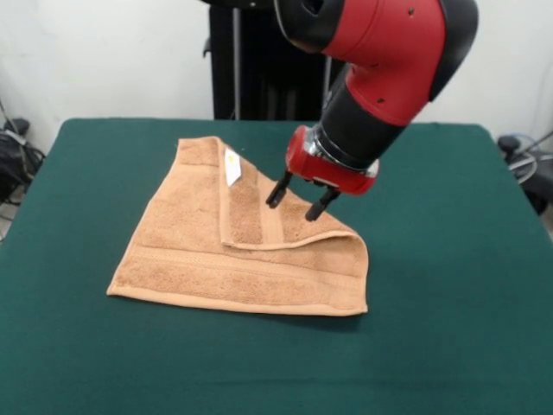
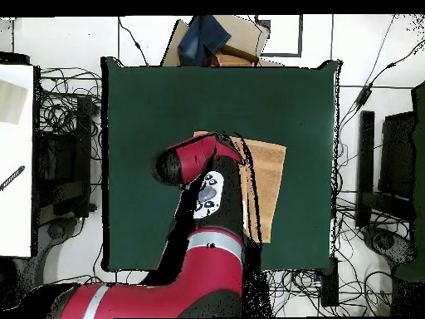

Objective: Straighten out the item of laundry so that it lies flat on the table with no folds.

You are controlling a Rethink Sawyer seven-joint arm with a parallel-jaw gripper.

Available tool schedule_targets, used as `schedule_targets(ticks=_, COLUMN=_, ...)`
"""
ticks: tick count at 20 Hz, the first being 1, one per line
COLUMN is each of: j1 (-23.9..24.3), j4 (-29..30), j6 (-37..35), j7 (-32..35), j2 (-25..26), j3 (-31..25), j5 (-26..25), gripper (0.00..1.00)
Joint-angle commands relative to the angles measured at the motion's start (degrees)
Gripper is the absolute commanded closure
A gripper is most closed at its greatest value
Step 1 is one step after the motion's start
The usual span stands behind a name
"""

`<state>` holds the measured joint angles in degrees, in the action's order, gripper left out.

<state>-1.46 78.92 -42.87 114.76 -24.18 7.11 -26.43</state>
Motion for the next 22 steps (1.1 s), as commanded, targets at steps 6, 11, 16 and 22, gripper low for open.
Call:
schedule_targets(ticks=6, j1=-3.0, j4=4.4, j6=-3.7, j7=1.3, j2=-0.4, j3=-3.5, j5=0.6, gripper=0.00)
schedule_targets(ticks=11, j1=-4.1, j4=3.4, j6=-4.4, j7=2.2, j2=0.1, j3=-3.1, j5=1.0, gripper=0.00)
schedule_targets(ticks=16, j1=-4.5, j4=2.8, j6=-4.6, j7=2.4, j2=0.9, j3=-3.1, j5=1.3, gripper=0.00)
schedule_targets(ticks=22, j1=-3.9, j4=0.0, j6=-2.8, j7=2.9, j2=5.1, j3=-4.2, j5=1.4, gripper=0.00)
